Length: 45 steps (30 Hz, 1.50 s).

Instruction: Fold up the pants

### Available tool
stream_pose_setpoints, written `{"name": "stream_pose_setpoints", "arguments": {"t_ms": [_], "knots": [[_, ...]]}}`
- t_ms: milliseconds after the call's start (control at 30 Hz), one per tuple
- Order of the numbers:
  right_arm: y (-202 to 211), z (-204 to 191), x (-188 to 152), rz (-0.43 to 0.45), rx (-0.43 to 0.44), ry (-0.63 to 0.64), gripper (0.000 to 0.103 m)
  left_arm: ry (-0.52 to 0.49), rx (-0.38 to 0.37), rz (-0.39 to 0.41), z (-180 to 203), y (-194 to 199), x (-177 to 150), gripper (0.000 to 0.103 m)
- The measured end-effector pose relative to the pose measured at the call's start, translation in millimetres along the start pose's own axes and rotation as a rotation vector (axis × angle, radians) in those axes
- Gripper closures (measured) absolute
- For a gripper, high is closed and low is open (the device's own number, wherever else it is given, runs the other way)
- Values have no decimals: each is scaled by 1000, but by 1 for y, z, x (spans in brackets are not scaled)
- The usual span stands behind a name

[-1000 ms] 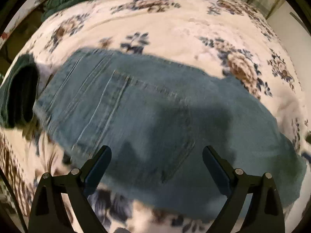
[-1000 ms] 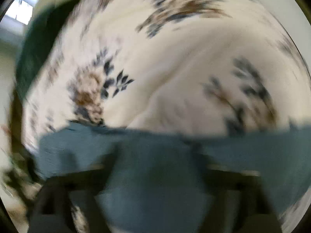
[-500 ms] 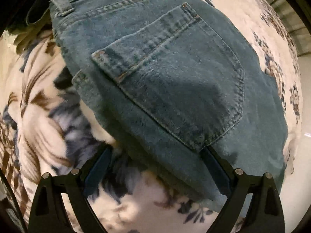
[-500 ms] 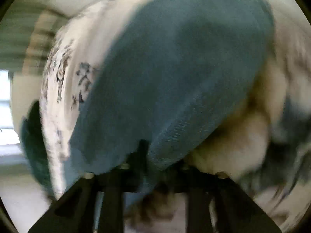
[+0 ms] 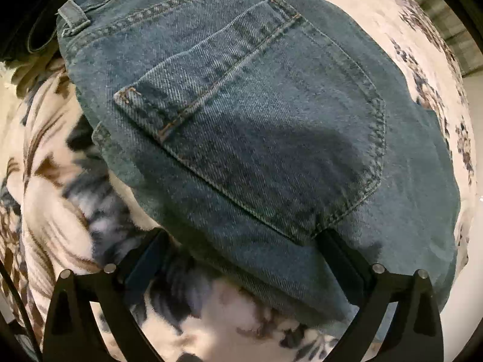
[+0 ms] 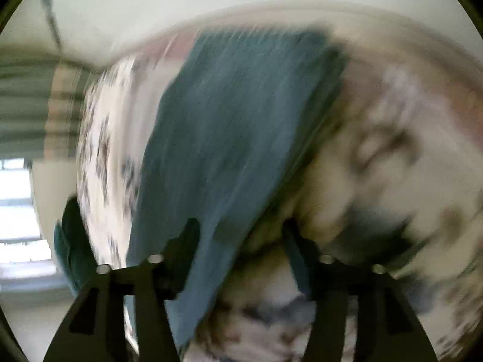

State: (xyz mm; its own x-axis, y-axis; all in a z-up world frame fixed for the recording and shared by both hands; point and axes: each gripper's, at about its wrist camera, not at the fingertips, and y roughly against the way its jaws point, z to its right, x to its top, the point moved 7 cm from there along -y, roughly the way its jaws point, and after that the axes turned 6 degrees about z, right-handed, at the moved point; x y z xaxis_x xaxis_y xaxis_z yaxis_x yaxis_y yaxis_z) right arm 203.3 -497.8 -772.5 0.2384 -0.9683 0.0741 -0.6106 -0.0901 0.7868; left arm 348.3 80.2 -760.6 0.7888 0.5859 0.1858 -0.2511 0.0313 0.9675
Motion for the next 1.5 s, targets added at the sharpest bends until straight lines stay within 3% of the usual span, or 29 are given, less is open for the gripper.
{"name": "stream_pose_setpoints", "arguments": {"t_ms": [133,200,267,367,467,533,567,633,667,800,900,1033,1200,1333,1500], "knots": [[-10,24,53,34,61,-78,40,-14,36,45,7,-2,-5,0],[-26,19,61,52,94,-81,42,-27,47,37,12,3,-9,0],[-23,6,67,113,85,-23,92,-37,37,42,23,17,-11,0],[-5,-22,69,183,151,28,92,-91,-20,93,50,45,-16,0],[-12,-15,76,130,135,66,90,-169,-57,106,79,51,-22,0],[-29,4,79,56,106,5,87,-200,-76,88,93,44,-27,0],[-43,15,84,16,157,-68,87,-210,-80,70,100,37,-28,0],[-52,20,91,29,251,-155,88,-231,-92,48,115,29,-29,0],[-49,21,94,58,254,-171,91,-246,-82,50,122,25,-25,0],[-13,-13,91,157,212,-26,93,-315,-91,56,143,31,-17,0],[22,-73,78,183,224,138,93,-341,-101,62,148,40,-12,0],[50,-154,28,152,221,437,93,-335,-97,62,131,57,-3,0],[25,-231,-84,31,189,756,93,-279,-75,60,89,74,16,0],[-22,-249,-201,-79,133,985,94,-232,-36,83,38,92,32,0],[-76,-234,-341,-170,41,1285,93,-208,13,121,-9,104,52,0]]}}
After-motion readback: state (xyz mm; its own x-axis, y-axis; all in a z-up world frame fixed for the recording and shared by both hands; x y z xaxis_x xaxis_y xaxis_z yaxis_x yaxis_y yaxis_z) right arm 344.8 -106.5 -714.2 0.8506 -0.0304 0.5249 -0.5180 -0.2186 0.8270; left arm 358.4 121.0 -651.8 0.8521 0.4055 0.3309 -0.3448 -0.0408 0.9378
